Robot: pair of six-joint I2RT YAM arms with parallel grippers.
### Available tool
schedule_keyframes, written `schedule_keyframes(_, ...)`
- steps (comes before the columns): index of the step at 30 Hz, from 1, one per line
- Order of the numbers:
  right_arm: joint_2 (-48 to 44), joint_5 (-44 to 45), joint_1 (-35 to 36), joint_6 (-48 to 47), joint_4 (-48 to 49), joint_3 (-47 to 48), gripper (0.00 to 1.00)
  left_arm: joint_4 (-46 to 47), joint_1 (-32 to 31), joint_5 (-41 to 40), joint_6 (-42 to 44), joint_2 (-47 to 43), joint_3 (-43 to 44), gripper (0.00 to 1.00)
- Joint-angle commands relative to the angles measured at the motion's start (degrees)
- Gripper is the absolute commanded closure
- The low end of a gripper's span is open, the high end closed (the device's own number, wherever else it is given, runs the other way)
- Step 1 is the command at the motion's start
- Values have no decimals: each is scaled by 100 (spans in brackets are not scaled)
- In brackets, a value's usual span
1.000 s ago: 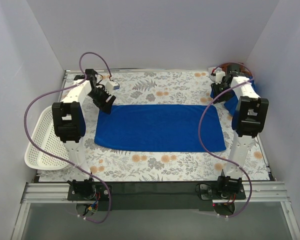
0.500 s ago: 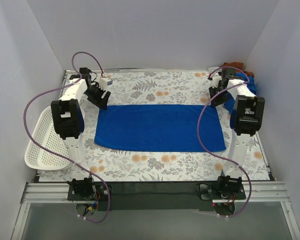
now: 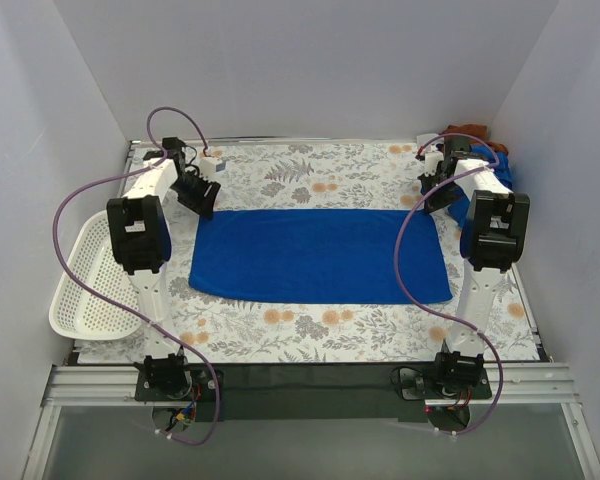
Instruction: Roll the towels
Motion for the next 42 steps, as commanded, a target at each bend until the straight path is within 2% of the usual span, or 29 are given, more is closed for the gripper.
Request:
schedule_keyframes(1,-54,11,31,-12,50,-35,99,277,-8,-185,-32,-75,238,55)
schedule_keyframes(4,-46,20,23,-12,50,-26,99,278,-8,-203,-32,-14,264,59)
schedule_keyframes(15,-10,38,23,5,50,35,99,339,-8,-308,-32,206,203,63)
schedule_keyframes(17,7,64,23,-3,50,61,99,374,-8,-335,-32,250,203,67)
schedule_keyframes(22,60,99,23,-4,50,176,99,392,-8,-317,-179,399,326,81)
schedule_keyframes(23,77,108,23,5,50,202,99,374,-8,-317,-190,408,378,87)
schedule_keyframes(28,121,161,14,32,50,447,99,339,-17,-212,-242,461,537,99)
schedule_keyframes(37,25,135,-91,137,33,1072,99,435,0,69,-365,338,1134,100)
schedule_keyframes(42,-168,135,-118,76,42,1029,99,646,1,166,-357,119,1003,100)
